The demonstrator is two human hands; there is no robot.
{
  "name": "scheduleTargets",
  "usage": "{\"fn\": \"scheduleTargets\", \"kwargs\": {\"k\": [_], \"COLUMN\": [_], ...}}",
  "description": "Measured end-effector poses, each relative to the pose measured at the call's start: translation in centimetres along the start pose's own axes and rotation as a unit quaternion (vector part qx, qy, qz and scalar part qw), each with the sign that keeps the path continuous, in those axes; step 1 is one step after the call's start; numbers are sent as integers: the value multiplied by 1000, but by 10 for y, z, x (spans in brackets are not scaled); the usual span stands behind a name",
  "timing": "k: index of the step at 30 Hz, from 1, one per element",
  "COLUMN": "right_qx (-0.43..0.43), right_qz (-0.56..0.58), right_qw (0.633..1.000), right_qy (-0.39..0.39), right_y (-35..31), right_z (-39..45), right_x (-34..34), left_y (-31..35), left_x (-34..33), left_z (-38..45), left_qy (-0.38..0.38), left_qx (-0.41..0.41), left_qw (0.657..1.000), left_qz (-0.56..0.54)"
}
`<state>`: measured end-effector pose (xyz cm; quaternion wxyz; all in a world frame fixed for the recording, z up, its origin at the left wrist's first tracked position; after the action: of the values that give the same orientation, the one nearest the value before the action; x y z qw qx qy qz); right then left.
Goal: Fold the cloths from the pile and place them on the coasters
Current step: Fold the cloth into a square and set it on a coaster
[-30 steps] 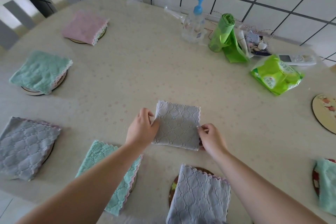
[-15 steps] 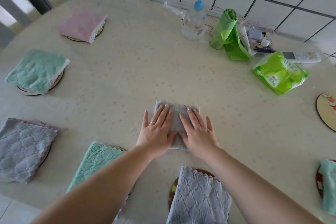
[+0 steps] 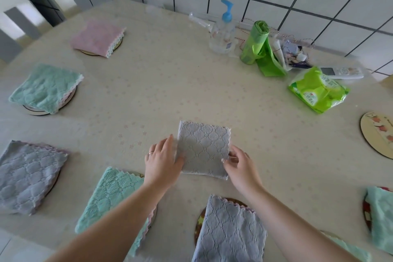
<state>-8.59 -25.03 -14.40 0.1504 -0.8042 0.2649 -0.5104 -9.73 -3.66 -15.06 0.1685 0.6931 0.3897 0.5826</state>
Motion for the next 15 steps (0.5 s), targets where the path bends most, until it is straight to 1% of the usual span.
{"fn": "scheduleTargets", "kwargs": {"k": [3,4,6,9,10,12,13,15], "right_qx": [-100,-124,-150,-172,-172,-174,-175,-171], "right_qz": [117,147,189,245,265,300,318,340], "right_qw": [987,980,968,951,946,934,927,920], "right_qy": [-36,-52,-75,-77,-77,-91,-94,-93], "right_y": [-5,-7,-10,-7,-6,-4,0,13], "right_z": [5,7,5,-1,-4,-13,-18,-28], "right_x": [-7,-10,-15,-15,-13,-7,-4,2], "left_y": [3,4,5,3,4,8,12,20], "left_x": [-5,-7,-6,-2,-1,0,-1,-7], "left_z": [6,9,12,9,5,-6,-12,-22], "left_qy": [-73,-86,-87,-80,-84,-101,-112,-129], "left_qx": [62,73,101,131,142,174,183,186], "left_qw": [989,982,970,947,932,890,875,868], "left_qz": [-117,-152,-205,-283,-322,-409,-433,-441]}}
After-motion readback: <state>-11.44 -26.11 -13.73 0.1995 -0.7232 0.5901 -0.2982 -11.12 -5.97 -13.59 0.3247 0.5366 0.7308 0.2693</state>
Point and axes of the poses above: each hand's wrist, its own z-axis towards the middle knuckle, its own x-axis out of the back of the hand, y = z × x, the point moved 4 cm from there along z, towards the middle knuckle, and after that the axes turned 13 degrees about -z, right-handed, at the moved point
